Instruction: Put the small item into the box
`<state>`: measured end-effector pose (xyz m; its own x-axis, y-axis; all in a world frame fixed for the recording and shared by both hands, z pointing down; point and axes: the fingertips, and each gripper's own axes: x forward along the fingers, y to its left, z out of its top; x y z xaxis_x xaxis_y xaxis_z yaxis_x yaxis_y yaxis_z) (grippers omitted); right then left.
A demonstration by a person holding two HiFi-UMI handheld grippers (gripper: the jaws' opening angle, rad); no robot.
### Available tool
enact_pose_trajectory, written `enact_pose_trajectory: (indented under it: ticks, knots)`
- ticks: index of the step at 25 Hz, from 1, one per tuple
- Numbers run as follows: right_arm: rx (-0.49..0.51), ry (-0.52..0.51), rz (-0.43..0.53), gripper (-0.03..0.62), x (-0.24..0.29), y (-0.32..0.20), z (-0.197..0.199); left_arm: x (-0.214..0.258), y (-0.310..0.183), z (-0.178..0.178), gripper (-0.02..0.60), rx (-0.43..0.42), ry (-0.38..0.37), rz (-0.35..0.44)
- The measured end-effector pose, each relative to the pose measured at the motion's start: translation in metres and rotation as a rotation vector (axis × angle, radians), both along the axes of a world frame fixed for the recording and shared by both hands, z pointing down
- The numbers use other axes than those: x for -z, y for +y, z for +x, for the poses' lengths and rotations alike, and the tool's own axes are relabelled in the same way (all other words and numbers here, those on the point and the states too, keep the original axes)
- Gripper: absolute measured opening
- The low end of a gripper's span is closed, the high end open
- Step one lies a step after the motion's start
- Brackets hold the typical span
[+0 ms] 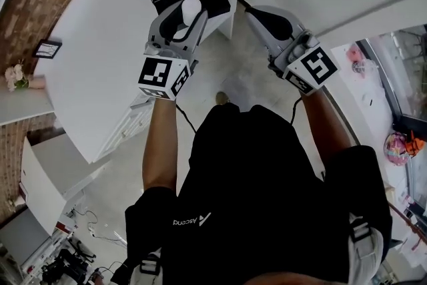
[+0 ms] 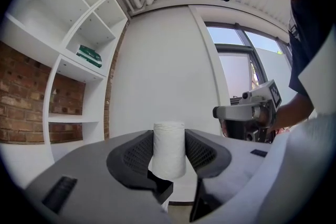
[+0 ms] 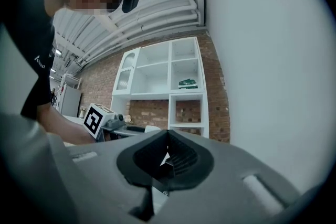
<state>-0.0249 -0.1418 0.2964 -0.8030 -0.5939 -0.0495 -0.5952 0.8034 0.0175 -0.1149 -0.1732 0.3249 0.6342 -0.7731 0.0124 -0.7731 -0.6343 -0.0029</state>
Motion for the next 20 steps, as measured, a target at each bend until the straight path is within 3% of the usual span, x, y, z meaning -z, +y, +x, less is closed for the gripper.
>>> enact_pose_trajectory:
  ticks: [10,20]
  knots:
    - [-0.024,0.055,-0.047,0.000,-0.030,-0.066,-0.014,-0.042,-0.063,0.001,0.176,-0.057,-0.060,-0.123]
    - [0.014,0.081,-0.086,0.001,-0.059,-0.121,-0.009,-0.137,-0.120,0.022,0.176,-0.091,-0.268,-0.460]
